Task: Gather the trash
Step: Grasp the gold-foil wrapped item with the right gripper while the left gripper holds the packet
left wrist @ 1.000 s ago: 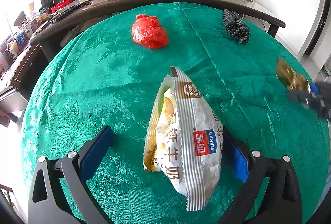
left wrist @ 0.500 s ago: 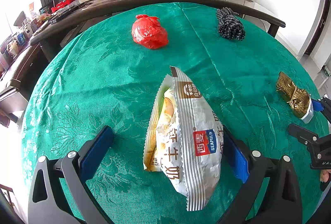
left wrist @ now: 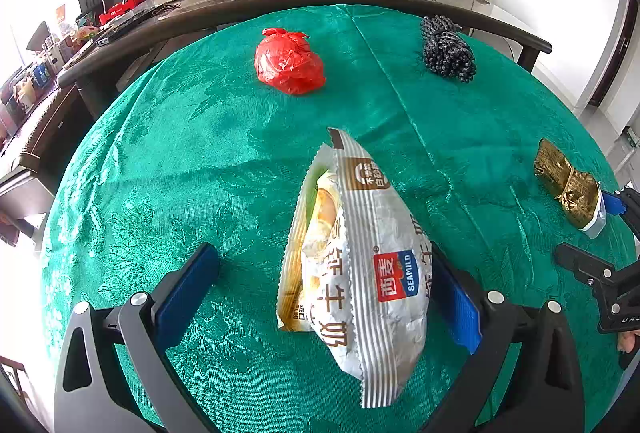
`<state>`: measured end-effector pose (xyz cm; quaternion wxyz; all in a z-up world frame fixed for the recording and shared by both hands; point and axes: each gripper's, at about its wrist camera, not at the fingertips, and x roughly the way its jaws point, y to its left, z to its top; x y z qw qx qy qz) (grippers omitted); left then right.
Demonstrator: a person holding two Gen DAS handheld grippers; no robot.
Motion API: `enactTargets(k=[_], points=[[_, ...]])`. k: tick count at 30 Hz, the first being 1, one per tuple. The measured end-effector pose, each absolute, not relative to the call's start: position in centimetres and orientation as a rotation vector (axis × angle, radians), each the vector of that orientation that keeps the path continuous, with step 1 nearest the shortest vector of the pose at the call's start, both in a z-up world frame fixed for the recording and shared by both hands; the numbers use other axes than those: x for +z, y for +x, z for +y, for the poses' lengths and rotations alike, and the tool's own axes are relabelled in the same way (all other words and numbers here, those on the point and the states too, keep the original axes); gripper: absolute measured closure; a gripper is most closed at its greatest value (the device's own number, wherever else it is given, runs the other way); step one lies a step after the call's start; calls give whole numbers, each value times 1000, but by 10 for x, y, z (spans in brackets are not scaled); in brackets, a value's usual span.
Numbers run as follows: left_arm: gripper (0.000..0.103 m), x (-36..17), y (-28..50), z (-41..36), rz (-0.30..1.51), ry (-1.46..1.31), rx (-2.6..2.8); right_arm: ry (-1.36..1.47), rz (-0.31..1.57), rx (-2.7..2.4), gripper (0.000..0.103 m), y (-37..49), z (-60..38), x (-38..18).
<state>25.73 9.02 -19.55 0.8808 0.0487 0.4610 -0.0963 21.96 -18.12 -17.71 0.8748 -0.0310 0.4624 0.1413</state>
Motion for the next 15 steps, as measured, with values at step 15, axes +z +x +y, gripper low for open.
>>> enactTargets(k=[15], points=[[5,-195,258,90,960,101,-201,-61,967,298,10,220,-180,-177]])
